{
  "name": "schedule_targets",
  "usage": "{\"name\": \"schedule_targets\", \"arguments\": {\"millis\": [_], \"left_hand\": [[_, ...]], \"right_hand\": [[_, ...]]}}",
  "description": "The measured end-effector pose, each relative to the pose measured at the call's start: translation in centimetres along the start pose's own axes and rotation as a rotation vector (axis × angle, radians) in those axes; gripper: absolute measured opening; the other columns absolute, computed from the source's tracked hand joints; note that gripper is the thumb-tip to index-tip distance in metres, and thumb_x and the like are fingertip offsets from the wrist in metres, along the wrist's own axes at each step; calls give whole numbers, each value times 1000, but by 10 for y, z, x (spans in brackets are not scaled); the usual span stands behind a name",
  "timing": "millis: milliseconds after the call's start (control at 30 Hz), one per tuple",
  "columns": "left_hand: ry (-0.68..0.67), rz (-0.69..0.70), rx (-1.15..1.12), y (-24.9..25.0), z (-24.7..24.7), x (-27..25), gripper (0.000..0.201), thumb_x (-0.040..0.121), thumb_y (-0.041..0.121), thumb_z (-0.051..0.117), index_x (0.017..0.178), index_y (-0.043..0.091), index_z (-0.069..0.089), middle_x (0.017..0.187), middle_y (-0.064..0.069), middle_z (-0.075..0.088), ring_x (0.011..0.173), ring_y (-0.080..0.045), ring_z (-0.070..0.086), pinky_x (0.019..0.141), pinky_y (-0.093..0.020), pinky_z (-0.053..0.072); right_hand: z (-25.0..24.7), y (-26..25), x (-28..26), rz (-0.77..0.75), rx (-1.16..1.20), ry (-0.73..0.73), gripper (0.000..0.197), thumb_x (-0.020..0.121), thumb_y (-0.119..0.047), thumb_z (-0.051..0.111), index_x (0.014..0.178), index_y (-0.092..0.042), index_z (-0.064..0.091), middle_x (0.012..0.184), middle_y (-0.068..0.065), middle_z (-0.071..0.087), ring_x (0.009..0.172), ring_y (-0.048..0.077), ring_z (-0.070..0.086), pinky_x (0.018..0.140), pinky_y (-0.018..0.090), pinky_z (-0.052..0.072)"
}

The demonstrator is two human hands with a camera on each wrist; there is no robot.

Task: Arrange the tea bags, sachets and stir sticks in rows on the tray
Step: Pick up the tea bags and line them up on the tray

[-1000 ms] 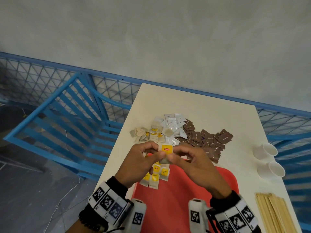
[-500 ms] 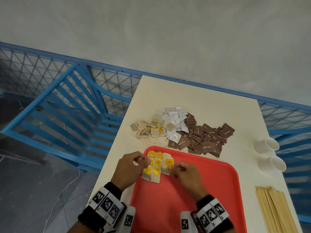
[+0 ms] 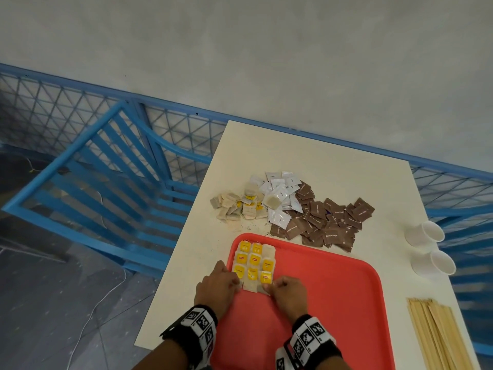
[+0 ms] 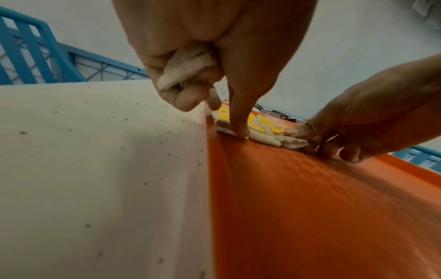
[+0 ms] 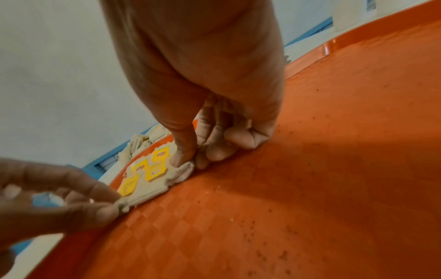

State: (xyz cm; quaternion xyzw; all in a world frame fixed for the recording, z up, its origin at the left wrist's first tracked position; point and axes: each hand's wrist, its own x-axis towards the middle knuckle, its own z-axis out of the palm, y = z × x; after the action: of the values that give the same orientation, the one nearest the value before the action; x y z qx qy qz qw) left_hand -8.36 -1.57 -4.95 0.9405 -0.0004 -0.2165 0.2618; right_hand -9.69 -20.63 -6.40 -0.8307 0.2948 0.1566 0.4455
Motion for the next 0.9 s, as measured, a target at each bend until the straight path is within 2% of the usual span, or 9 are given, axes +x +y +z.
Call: {"name": "schedule_targets", "arguments": {"millis": [133,267,367,433,500,567,667,800,900], "left_hand": [[-5,11,12,3,2,1,17,95,43,57,104,34,68,114,8,46,97,-22,58,84,-35,43],[3,20,18,4,2,-1,19,95,43,56,105,34,68,115,8,47,98,-22,58,84,-36,44],[32,21,-83,4,-2,-3,21,91,48,59,105,34,66,107,10,49,92,-19,60,81,-34,46],[97,20,-268,3,-10,-4,21,89,50,65,98,31,68,92,12,57,83,-13,60,75,-29,46],[90,-61,-607,11,-26,-8,32,91,53,61,93,23,70,75,9,61,66,-9,57,60,-23,42],[-112,-252,-1210,26,-44,-12,52,94,58,51,102,10,69,63,3,48,47,-9,41,44,-22,33],[-375,-362,-1864,49,-67,-18,67,91,62,48,115,1,62,59,0,32,45,-11,29,42,-24,33],[-502,-265,-2028,79,-81,-26,76,88,69,46,122,2,58,69,-6,33,59,-22,34,48,-30,43],[-581,-176,-2018,82,-75,-27,78,85,72,55,122,4,59,92,-16,45,77,-29,46,62,-36,48]], "right_hand": [[6,-1,-2,-8,-41,66,33,73,-26,85,68,-17,53,66,-5,59,61,11,50,52,19,33],[7,-3,-3,-25,-74,59,33,75,-29,82,69,-18,52,67,-3,60,62,11,51,53,22,37],[-3,-6,-7,-79,-51,81,30,84,-27,76,67,-17,53,66,-4,61,61,9,51,51,15,37],[-16,-11,-14,-136,-42,82,26,88,-24,71,68,-16,56,65,-7,61,59,3,52,52,14,40],[-32,-22,-24,-227,-30,60,22,88,-19,71,69,-17,60,61,-8,60,55,-3,52,53,11,40],[-50,-41,-36,-366,-13,32,18,87,-16,73,71,-16,63,59,-9,58,54,-4,53,53,10,39],[-78,-74,-63,-647,39,-55,13,82,-15,78,78,-17,66,62,-11,58,57,2,52,55,9,37],[-91,-94,-91,-1000,-184,-110,24,79,-36,79,96,-34,63,86,-23,56,78,-1,53,70,10,40],[-87,-94,-94,-1031,-295,-87,29,83,-46,68,110,-36,62,98,-20,50,90,1,52,77,23,48]]}}
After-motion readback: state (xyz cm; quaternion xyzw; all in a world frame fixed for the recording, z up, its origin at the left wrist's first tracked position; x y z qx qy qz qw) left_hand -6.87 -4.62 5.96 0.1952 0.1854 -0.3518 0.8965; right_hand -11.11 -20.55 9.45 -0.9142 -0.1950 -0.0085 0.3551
